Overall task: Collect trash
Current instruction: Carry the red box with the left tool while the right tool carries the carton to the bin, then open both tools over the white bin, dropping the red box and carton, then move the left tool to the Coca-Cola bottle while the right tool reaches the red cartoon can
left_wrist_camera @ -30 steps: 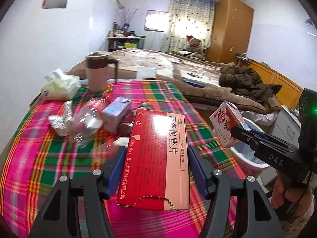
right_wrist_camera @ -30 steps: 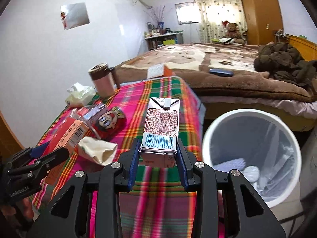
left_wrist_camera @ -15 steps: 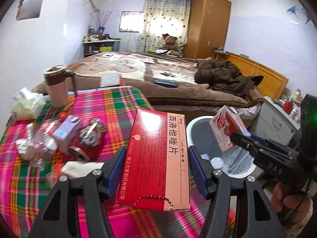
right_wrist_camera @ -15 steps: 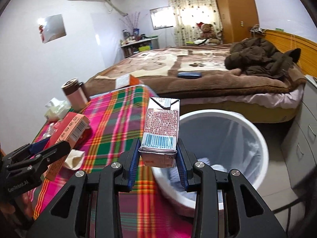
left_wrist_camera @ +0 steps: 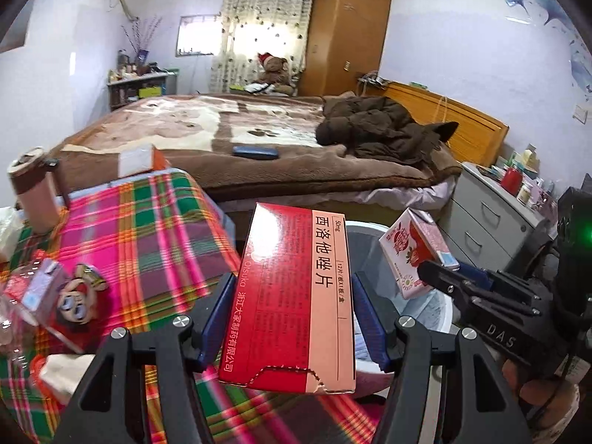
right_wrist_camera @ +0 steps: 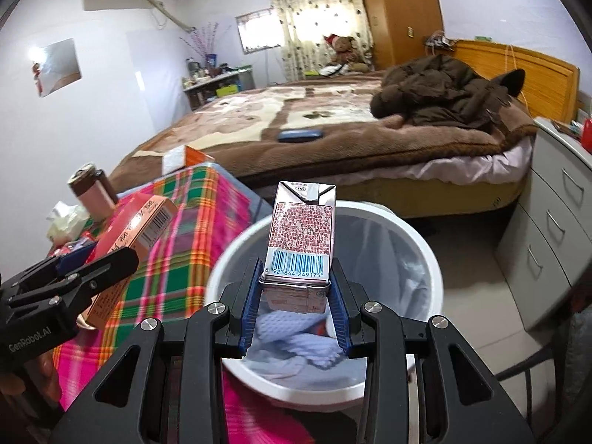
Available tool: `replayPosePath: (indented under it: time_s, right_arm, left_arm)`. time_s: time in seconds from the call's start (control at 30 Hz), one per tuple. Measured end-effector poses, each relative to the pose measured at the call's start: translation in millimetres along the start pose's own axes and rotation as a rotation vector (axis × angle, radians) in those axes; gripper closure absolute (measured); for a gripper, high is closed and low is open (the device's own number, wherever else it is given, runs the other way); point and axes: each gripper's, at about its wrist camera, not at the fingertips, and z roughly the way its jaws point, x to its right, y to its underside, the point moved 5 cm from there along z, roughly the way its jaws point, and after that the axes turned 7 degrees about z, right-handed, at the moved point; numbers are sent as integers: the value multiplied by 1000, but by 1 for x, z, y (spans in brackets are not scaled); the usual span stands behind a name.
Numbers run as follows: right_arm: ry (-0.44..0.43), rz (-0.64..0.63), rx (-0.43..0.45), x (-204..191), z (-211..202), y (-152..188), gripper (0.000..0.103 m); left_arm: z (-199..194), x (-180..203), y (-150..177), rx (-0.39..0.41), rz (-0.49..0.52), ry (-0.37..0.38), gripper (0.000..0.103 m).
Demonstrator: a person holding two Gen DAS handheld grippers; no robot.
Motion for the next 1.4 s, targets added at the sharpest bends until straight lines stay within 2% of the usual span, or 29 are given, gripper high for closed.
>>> replayPosePath:
  time_s: [0.13, 0.53, 0.63, 0.67, 0.73, 0.77, 1.0, 1.4]
  right_arm:
    - [31, 17, -39, 12, 10, 4, 67]
    - [108, 52, -88, 38, 25, 5, 67]
    - [113, 64, -87, 41, 26, 5, 65]
    - [119, 64, -86, 41, 26, 5, 63]
    - [124, 64, -85, 40, 25, 6, 37]
    - [120, 65, -84, 40, 25, 5, 34]
    - [108, 68, -66, 33, 21, 3, 34]
    - [77, 53, -37, 9, 14, 1, 34]
  left_arm:
    - [18, 16, -1, -25, 33, 36, 39]
    - [54, 34, -3, -91, 31, 93, 38]
    - [54, 33, -3, -92, 37, 94, 28]
    - [54, 33, -3, -88, 33, 93, 25]
    - [52, 29, -3, -84, 19, 95, 23]
    - [51, 27, -2, -86, 13, 86, 21]
    - [43, 12, 1, -88, -18, 57, 20]
    - [12, -24, 7, -45, -74, 0, 20]
